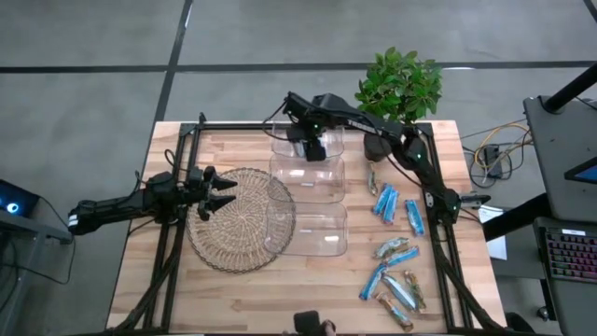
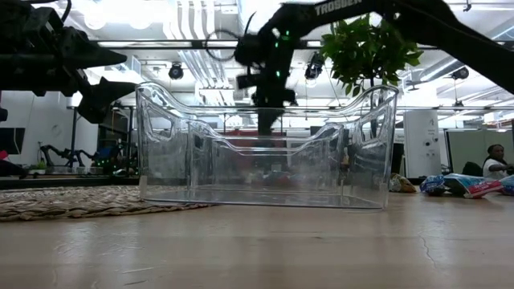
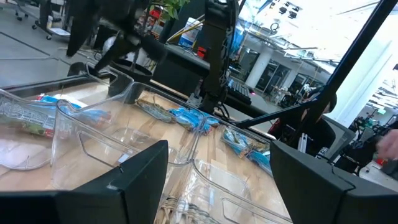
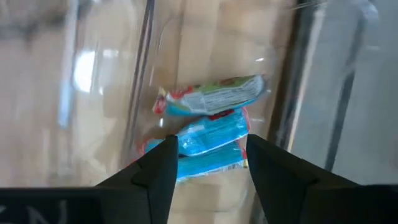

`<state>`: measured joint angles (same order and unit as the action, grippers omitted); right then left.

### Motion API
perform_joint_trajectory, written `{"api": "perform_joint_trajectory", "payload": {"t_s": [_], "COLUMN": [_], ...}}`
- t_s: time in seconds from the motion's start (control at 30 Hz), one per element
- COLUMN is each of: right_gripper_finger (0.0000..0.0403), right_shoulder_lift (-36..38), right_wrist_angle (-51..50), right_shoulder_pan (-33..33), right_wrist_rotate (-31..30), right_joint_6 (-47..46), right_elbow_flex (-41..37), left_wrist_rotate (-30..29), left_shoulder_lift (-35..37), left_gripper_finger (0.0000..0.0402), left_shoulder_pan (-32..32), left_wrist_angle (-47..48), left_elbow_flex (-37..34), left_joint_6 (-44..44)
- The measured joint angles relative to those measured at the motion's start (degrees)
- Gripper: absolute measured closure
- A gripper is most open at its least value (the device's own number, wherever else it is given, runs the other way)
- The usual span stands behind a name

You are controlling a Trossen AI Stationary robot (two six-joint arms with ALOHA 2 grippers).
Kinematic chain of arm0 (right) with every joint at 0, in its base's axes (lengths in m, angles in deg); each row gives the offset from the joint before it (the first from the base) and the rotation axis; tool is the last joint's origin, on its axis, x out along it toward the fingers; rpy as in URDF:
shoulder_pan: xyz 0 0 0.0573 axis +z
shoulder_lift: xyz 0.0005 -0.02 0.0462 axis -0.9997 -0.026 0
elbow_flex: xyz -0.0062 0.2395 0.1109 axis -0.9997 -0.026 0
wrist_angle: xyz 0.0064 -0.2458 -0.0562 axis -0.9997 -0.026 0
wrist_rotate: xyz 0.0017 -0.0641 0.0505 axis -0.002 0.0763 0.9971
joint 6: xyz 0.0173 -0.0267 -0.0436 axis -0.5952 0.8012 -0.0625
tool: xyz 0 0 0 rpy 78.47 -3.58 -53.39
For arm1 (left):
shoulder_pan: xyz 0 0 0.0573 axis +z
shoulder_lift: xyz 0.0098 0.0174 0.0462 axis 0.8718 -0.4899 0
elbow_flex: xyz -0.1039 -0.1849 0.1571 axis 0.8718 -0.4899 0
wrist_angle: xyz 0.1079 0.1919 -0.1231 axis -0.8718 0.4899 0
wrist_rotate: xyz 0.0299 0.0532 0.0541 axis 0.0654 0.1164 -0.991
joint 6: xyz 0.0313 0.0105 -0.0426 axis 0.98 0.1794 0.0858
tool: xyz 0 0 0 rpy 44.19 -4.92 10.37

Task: Pick and place Granola Bars by type
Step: Put the red granola bar into the top transparent bin

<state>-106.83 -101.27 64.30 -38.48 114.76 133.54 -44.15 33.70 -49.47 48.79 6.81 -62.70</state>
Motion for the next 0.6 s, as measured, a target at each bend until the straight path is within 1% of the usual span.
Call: {"api": "perform_joint_trajectory", "payload": {"t_s": [0.17,0.3,0.47,0.5,0.6], "right_gripper_finger": [0.0216,0.0213,0.0213,0.0213,0.0209], "right_shoulder_lift": [2.9,4.7,6.2,6.3,6.3], "right_wrist_angle": [0.2,-0.1,-1.0,-1.8,-5.5], "right_shoulder_pan": [2.8,5.6,9.6,10.6,13.6], "right_wrist_rotate": [-2.2,-6.8,-10.0,-10.6,-11.5], "right_joint_6": [-18.9,-35.6,-53.3,-56.3,-61.2], "right_elbow_flex": [1.3,1.3,1.3,1.3,1.3], "left_wrist_rotate": [0.0,0.0,0.0,0.0,0.0], "left_shoulder_lift": [0.0,0.0,0.0,0.0,0.0], "left_gripper_finger": [0.0140,0.0140,0.0140,0.0140,0.0140], "left_shoulder_pan": [0.0,0.0,0.0,0.0,0.0], "left_wrist_angle": [0.0,0.0,0.0,0.0,0.0], "left_elbow_flex": [0.0,0.0,0.0,0.0,0.0], "left_joint_6": [0.0,0.0,0.0,0.0,0.0]}}
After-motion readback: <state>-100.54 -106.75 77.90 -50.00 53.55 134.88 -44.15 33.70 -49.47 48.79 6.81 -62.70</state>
